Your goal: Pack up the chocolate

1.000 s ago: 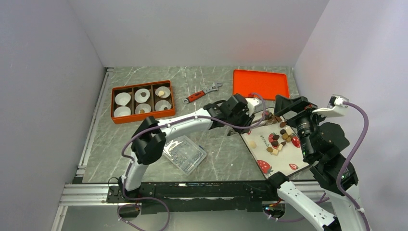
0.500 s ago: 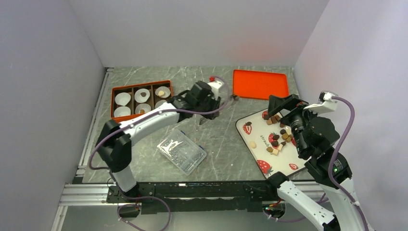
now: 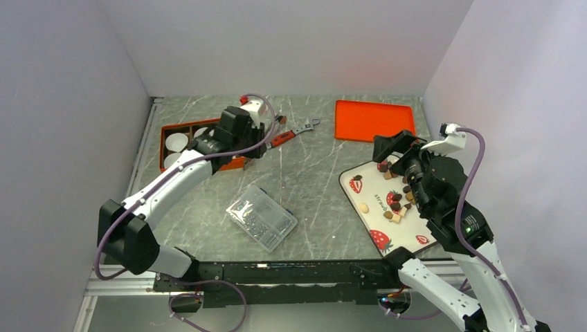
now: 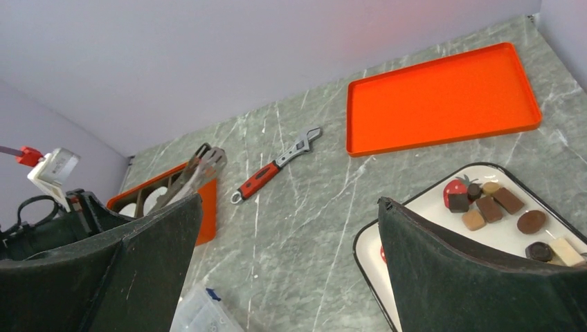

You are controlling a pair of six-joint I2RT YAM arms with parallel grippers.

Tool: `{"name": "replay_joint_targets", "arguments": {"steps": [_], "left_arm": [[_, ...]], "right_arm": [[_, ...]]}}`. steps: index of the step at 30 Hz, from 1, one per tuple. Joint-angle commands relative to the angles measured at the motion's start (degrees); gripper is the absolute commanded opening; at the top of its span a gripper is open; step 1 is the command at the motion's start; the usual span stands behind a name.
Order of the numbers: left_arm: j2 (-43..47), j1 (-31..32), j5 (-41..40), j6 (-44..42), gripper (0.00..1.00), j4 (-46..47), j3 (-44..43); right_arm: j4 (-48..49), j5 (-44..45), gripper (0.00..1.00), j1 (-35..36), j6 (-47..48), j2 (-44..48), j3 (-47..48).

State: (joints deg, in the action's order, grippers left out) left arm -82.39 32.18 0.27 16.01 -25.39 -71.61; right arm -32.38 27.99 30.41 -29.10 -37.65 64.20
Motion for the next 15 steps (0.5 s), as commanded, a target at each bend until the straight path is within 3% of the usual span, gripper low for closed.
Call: {"name": "replay_joint_targets", "arguments": {"steps": [1, 15], "left_arm": [[4.1, -4.0, -2.3, 0.7, 0.34, -1.5, 0.5], [7.5, -21.4, -5.1, 4.3, 0.34, -9.0, 1.4]], "right_arm": [[3.6, -2.2, 1.00, -0.2, 0.8, -1.1, 0.0], [3.1, -6.4, 1.00, -0.2, 1.6, -3.9, 0.5]]}}
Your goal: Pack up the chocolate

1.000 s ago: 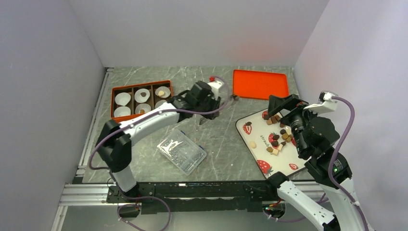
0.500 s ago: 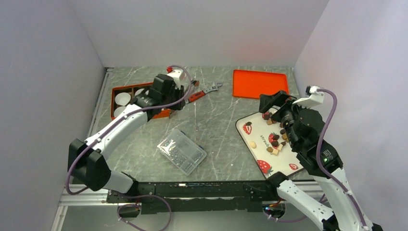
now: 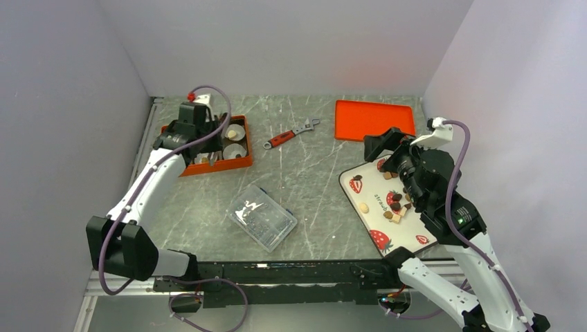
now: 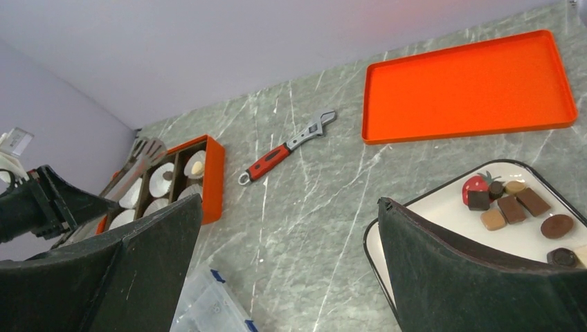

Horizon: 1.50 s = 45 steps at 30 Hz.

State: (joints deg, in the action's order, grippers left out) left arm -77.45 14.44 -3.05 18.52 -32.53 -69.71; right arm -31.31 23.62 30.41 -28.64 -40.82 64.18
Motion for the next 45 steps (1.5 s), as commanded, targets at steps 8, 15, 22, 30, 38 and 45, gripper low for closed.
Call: {"name": "replay_joint_targets", "arguments": {"steps": [8, 15, 22, 30, 38, 45], "left_arm": [[1.8, -11.0, -1.3, 2.8, 0.33, -2.7, 0.0], [-0.6, -15.0, -3.1, 3.8, 0.32, -3.9, 0.1], [-3.8, -18.9, -4.8, 3.9, 0.32, -3.8, -0.8], [-9.2, -20.6, -7.0, 3.9, 0.32, -4.8, -3.5], [-12.1, -21.2, -8.2, 3.1, 0.34, -4.2, -4.8], [-13.3, -21.4, -8.8, 3.0, 0.40, -5.3, -6.1]], "right_arm": [[2.3, -4.5, 1.00, -0.2, 1.0, -1.8, 0.0], [2.0, -5.8, 1.00, -0.2, 1.2, -2.6, 0.0], [2.1, -6.8, 1.00, -0.2, 1.1, -3.0, -0.3], [2.0, -6.9, 1.00, -0.2, 1.7, -3.6, -0.3], [2.0, -7.8, 1.00, -0.2, 1.3, -4.4, -0.4], [2.3, -7.4, 1.00, -0.1, 1.2, -4.5, -0.2]]}}
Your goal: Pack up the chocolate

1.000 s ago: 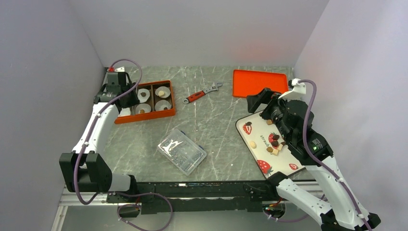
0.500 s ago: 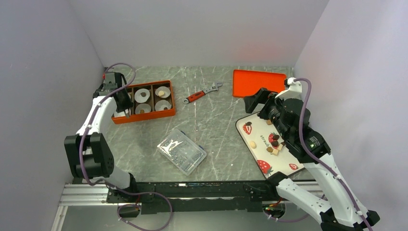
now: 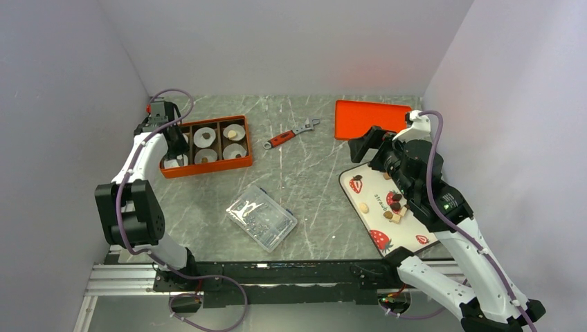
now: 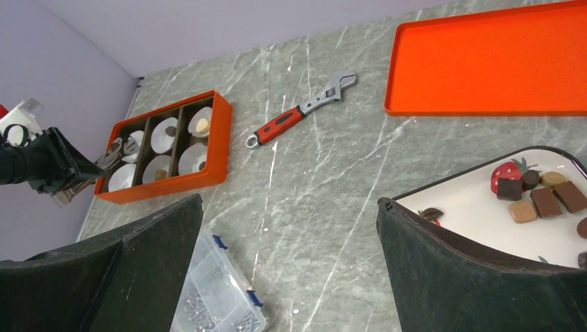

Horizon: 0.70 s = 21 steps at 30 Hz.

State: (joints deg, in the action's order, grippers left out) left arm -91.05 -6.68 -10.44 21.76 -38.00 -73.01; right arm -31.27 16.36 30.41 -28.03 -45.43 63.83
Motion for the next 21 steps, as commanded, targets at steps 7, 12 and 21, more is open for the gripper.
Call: {"name": "replay_joint_targets", "arguments": {"steps": [7, 12, 21], "left_arm": [[1.7, -0.2, -1.2, -0.7, 0.49, -0.1, -1.9], [3.6, -0.2, -0.2, -1.6, 0.51, -0.5, -2.3], [9.1, 2.7, 0.3, -3.0, 0.50, -1.7, -3.8]], "right_arm": [[2.2, -0.5, 1.00, -0.2, -0.1, 0.3, 0.2], [2.2, -0.8, 1.00, -0.2, -0.8, 0.6, 0.1], [2.8, -0.3, 1.00, -0.2, -1.5, 1.3, 0.4]]}}
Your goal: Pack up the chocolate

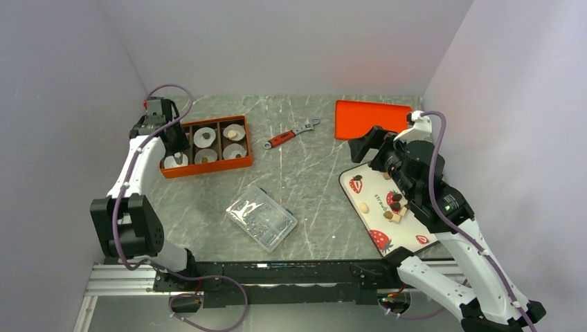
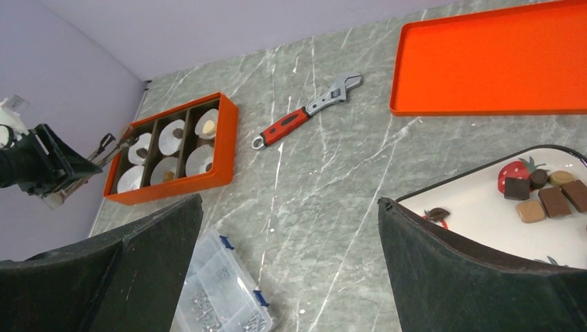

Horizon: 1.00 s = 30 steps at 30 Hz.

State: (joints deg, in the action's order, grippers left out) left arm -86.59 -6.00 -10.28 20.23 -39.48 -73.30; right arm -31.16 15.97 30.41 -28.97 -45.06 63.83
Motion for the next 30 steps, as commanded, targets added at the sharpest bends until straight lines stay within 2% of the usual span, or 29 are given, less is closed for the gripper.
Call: {"name": "replay_joint_targets", "arguments": {"steps": [1, 7, 16, 24, 30], "left_arm": [[5.1, 2.9, 0.1, -1.6, 0.50, -0.6, -3.9], [7.3, 9.7, 1.7, -2.2, 0.51, -0.7, -5.3], [5.6, 27.2, 0.7, -1.7, 0.51, 1.4, -10.3], [-1.7, 40.2, 3.3, -1.8, 0.51, 5.9, -15.3], [-11.0, 49.2, 6.4, -4.0, 0.51, 7.7, -24.0]], "right_arm": [[2.8, 0.1, 1.00, -0.1, -0.5, 1.0, 0.5], [2.5, 1.9, 1.00, -0.2, -0.4, 1.7, 1.3], [2.1, 6.0, 1.00, -0.2, -0.4, 4.6, 1.5], [1.6, 11.0, 1.00, -0.2, -1.2, 8.3, 1.3], [1.1, 13.9, 1.00, -0.1, -1.0, 10.4, 1.8]]}}
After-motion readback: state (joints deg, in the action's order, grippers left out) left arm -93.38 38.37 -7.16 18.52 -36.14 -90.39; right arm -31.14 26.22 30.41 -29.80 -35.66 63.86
